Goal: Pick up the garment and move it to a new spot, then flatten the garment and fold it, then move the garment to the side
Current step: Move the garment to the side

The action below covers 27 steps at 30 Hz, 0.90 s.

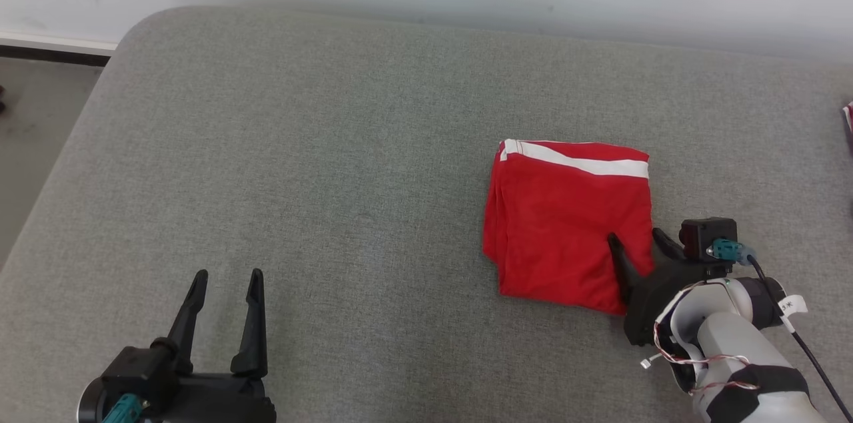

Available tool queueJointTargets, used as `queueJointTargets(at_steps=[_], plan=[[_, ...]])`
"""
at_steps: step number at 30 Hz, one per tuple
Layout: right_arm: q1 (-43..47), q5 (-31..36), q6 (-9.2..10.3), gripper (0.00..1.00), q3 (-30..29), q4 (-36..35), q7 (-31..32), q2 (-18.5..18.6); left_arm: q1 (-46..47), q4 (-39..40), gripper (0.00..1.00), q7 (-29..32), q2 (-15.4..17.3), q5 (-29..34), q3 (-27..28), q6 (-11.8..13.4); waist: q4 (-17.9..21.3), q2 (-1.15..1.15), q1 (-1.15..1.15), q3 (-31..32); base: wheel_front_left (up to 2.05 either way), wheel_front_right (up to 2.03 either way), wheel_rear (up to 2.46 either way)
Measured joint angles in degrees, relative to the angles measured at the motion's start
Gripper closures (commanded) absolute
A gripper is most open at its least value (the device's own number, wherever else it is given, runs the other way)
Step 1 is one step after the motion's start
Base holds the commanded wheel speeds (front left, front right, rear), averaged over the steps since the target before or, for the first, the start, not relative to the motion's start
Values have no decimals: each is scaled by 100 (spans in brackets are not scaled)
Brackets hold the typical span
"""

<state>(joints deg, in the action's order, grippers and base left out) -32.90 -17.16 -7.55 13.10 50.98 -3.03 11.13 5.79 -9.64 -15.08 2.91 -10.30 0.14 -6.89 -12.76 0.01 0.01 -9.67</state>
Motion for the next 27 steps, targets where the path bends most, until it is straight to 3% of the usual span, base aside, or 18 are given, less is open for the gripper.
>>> queueJointTargets(at_steps=[5,7,8,15,22,27], plan=[[-256,-288,0,0,164,504,-31,-132,48,-11,0,0,-1,-7,-2,-1,-18,0,0,-76,0,0,0],[-382,-409,0,86,243,688,47,-164,85,-31,0,0,-1,-5,7,-2,3,-1,-1,-85,0,0,0],[-446,-538,0,100,342,769,10,-179,90,-42,0,0,-1,-5,0,-2,25,-1,-1,-83,0,0,0],[-715,-703,-2,100,1125,767,-18,77,88,-24,0,0,-1,-7,7,-11,241,0,0,-89,0,0,0],[-1405,-842,-1,100,2142,227,268,913,266,96,0,-3,-1,14,-104,-19,547,0,0,-350,0,0,0],[-2031,-1104,-1,100,2557,-283,455,1646,528,225,0,-5,-1,48,-133,-26,791,0,0,-708,0,0,0]])
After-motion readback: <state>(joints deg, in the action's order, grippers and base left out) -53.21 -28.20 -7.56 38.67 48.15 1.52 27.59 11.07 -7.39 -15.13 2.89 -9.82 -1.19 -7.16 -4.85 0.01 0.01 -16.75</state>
